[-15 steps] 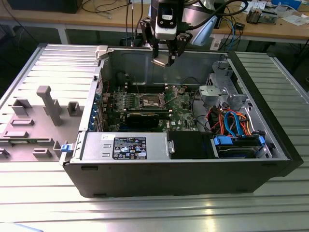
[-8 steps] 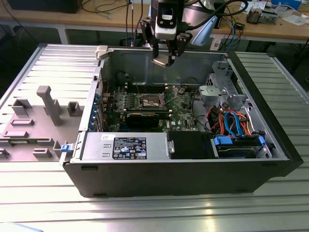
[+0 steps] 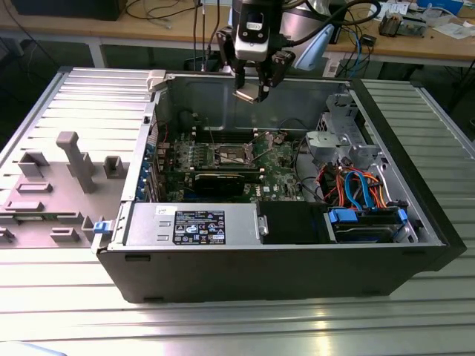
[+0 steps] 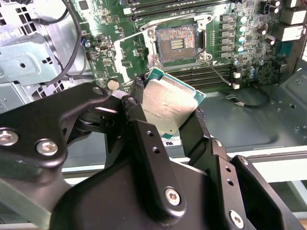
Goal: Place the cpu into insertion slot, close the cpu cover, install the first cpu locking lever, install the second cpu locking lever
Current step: 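Place the cpu into insertion slot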
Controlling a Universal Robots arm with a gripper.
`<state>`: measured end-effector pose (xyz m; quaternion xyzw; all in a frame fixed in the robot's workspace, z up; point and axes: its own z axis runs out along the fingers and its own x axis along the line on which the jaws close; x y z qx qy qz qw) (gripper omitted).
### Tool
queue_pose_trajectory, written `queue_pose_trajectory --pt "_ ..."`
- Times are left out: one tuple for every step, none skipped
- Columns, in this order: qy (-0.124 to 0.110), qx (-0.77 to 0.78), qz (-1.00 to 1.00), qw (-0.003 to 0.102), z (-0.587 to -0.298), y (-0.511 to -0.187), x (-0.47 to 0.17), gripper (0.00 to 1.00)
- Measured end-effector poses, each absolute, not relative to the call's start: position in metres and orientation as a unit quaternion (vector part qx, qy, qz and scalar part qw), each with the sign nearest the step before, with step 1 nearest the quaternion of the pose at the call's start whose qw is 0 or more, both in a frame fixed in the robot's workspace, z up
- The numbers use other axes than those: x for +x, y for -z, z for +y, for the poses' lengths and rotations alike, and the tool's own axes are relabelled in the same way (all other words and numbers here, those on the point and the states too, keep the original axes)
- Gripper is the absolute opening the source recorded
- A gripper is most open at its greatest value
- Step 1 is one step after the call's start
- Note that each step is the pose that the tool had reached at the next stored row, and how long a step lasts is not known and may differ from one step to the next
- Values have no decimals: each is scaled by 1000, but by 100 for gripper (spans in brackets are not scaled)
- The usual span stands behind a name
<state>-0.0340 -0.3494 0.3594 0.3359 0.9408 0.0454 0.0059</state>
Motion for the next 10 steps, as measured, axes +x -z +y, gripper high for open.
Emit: queue_pose_trajectory --pt "-45 340 939 6 -349 -359 -34 55" --pt "-45 342 939 6 -349 -359 -34 55" --pt "-45 343 938 6 -349 -359 -34 55" --pt "-45 343 938 6 -349 -359 -34 55" --pt "-45 343 938 6 -349 -359 -34 55" --pt "-45 343 938 6 -349 -359 -34 55" --pt "-45 343 938 6 -349 -359 -34 55" --pt "-45 343 938 6 -349 -359 -34 55" --pt "-45 343 938 6 -349 -359 -34 55" --pt "-45 343 938 6 -349 -359 -34 55"
